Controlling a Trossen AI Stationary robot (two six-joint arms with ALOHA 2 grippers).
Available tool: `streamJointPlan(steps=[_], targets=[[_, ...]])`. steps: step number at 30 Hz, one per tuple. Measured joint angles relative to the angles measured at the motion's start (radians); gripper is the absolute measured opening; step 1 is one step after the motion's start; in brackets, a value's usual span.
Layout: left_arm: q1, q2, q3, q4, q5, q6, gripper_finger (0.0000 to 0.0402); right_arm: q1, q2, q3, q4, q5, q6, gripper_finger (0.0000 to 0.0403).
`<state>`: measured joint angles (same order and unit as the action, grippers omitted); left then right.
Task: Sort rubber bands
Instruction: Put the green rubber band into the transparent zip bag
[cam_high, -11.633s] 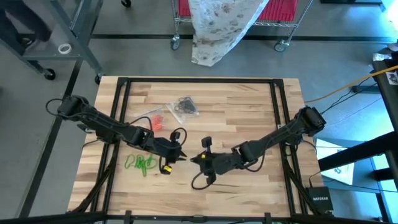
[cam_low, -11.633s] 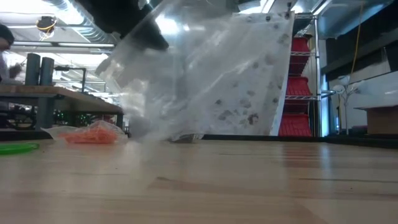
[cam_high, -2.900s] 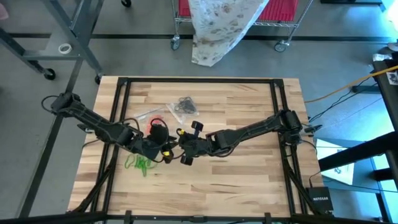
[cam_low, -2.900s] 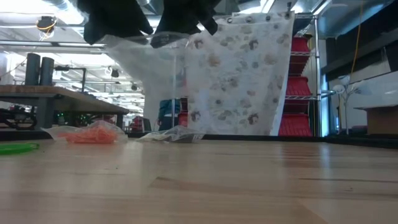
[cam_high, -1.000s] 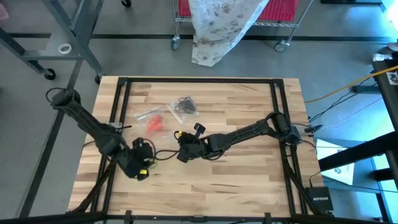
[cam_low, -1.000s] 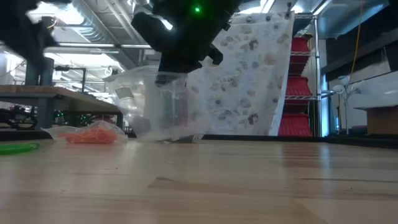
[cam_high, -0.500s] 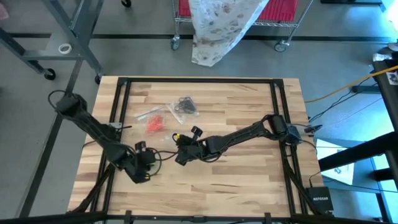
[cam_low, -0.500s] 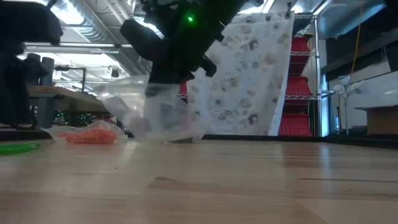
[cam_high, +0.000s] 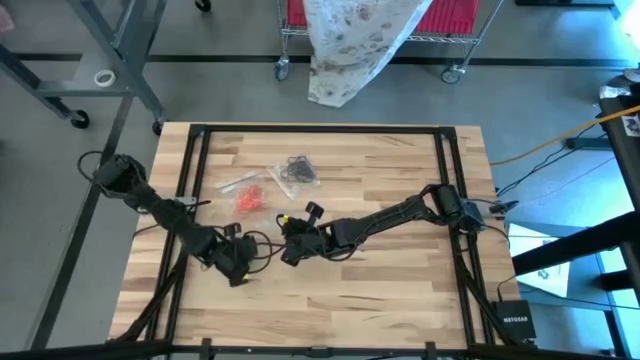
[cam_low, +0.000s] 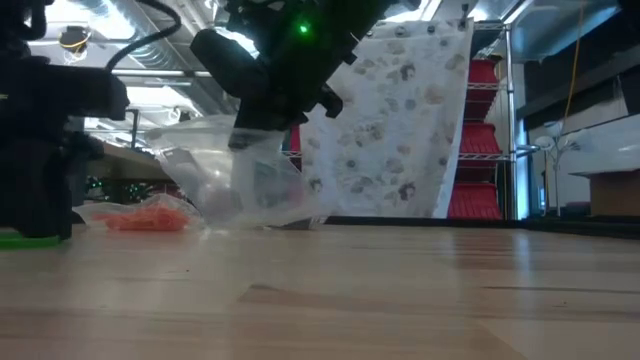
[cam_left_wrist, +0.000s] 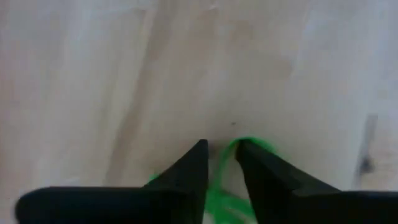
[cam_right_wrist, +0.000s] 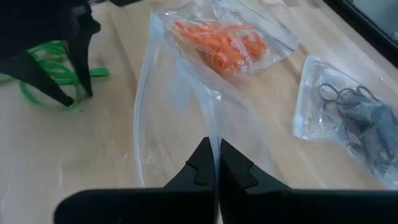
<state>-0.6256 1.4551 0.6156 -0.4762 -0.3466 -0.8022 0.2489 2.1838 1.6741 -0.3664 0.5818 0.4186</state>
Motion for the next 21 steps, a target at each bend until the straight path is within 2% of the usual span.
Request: streamJointPlan(steps=[6, 10, 14, 17, 21], targets=[[0.009, 0.0, -0.002, 0.058, 0.045, 0.023, 0.001, 0.0, 0.0, 0.0, -0.004, -0.019, 0.001, 0.0], [-0.01, -0.039, 0.083, -0.031, 0.039, 0.055, 0.0005, 0.0, 0.0, 0.0, -0.005, -0.088, 0.031, 0.0], [-0.038, -0.108, 0.203, -0.139, -0.081, 0.09, 0.0002, -0.001, 0.0, 0.0, 0.016, -0.179, 0.085, 0.0], [-0.049, -0.17, 0.277, -0.158, -0.211, 0.135, 0.0002, 0.0, -0.001, 0.002, 0.029, -0.186, 0.101, 0.0], [-0.05, -0.23, 0.314, -0.16, -0.387, 0.172, 0.0002, -0.001, -0.001, 0.002, 0.034, -0.195, 0.121, 0.0]])
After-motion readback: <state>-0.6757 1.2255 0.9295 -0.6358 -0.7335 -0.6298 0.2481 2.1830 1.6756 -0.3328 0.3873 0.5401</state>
